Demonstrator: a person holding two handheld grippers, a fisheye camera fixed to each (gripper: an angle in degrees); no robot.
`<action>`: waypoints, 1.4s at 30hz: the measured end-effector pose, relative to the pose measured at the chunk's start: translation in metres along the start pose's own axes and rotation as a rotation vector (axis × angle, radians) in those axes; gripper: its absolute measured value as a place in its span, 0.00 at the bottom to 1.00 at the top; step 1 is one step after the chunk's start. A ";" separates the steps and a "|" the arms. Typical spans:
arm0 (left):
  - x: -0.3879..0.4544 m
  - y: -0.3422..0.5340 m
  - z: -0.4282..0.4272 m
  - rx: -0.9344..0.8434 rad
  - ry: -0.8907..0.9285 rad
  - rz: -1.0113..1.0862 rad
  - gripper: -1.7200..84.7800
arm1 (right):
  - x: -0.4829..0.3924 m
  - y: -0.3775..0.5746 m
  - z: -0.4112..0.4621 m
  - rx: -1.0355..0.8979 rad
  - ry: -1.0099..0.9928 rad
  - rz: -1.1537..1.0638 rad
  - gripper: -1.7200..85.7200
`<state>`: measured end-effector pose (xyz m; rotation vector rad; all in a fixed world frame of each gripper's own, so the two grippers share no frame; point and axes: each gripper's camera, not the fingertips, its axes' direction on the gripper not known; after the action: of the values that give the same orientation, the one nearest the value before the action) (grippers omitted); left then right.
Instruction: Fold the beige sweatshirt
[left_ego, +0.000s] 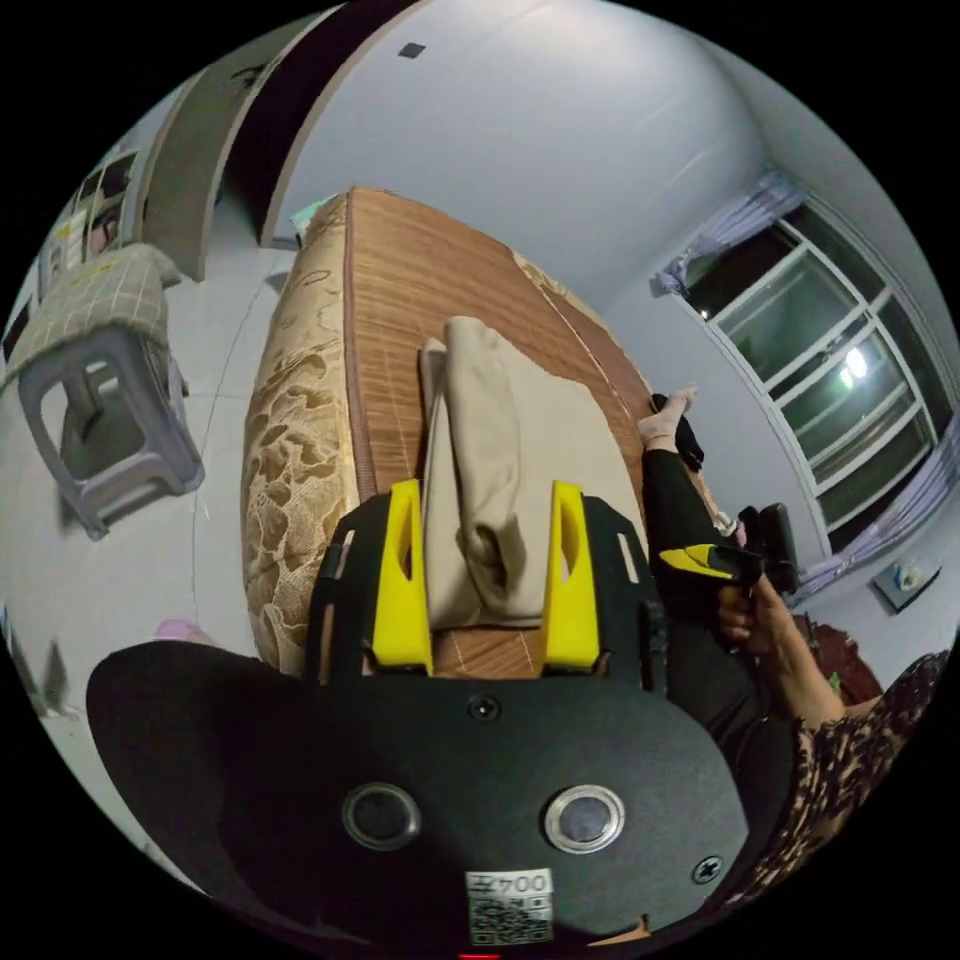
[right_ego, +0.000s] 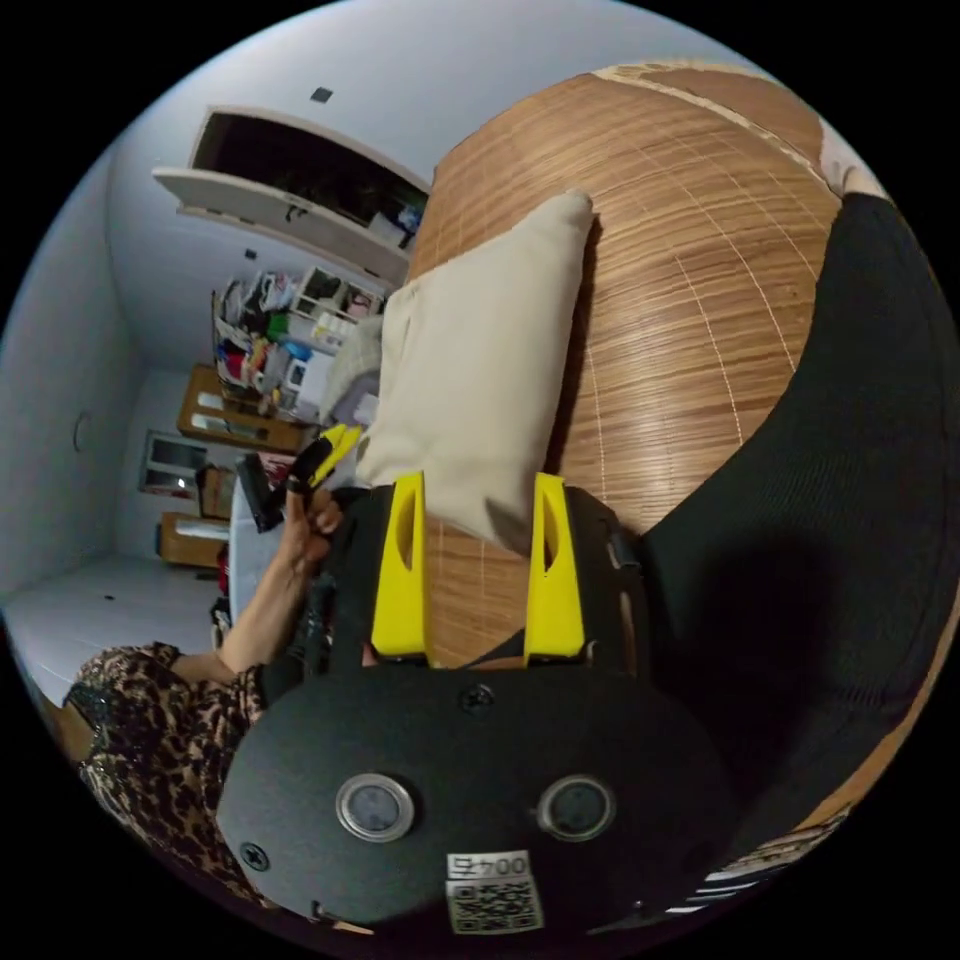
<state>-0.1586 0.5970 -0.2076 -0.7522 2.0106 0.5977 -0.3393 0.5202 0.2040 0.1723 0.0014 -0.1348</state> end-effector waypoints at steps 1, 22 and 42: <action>-0.010 -0.003 0.002 -0.014 0.028 -0.044 0.26 | 0.005 -0.002 -0.007 0.023 -0.034 0.025 0.21; 0.023 -0.037 0.060 -0.249 0.032 0.052 0.27 | 0.022 0.011 -0.042 -0.084 -0.144 0.123 0.21; 0.103 -0.031 0.077 -0.174 0.013 0.132 0.13 | -0.001 0.090 -0.130 -0.094 -0.249 0.051 0.15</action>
<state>-0.1373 0.5967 -0.3382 -0.7311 2.0504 0.8547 -0.3271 0.6300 0.0914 0.0606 -0.2444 -0.1047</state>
